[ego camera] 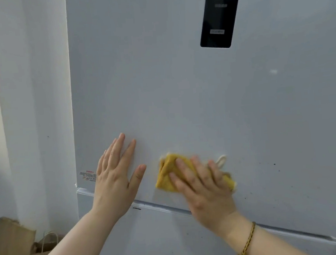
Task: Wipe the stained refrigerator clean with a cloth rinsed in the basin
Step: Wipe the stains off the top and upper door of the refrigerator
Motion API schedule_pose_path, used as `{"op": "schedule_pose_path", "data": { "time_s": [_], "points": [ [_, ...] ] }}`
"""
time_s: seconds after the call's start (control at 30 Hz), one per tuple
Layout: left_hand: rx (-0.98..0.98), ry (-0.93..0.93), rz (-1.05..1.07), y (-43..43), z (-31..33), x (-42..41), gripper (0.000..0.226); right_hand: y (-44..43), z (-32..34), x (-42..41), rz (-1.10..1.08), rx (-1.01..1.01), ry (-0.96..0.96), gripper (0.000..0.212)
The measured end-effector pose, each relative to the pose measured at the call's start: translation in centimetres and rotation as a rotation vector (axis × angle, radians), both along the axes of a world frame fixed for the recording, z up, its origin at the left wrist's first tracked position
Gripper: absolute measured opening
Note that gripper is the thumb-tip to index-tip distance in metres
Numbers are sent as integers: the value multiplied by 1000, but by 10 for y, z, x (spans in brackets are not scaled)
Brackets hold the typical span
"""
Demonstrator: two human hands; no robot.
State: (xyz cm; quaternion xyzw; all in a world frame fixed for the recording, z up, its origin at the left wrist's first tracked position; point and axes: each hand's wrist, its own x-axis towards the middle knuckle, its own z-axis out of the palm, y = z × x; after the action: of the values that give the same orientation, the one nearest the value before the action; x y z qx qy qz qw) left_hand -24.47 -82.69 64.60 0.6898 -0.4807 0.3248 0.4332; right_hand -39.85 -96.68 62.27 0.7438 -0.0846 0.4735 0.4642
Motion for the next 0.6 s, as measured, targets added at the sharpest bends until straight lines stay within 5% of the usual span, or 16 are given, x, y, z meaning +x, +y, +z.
{"op": "schedule_pose_path", "data": {
  "time_s": [0.2,0.47,0.6],
  "points": [
    [-25,-76,-50,-16,-4,-33,53,-15,-18,-34,-35,-167,410,43],
    [-14,-23,-17,-38,-12,-53,59,-32,65,-77,26,65,-281,33],
    [-27,0,10,-43,-7,-63,60,-34,4,-77,19,58,-132,35]
  ]
}}
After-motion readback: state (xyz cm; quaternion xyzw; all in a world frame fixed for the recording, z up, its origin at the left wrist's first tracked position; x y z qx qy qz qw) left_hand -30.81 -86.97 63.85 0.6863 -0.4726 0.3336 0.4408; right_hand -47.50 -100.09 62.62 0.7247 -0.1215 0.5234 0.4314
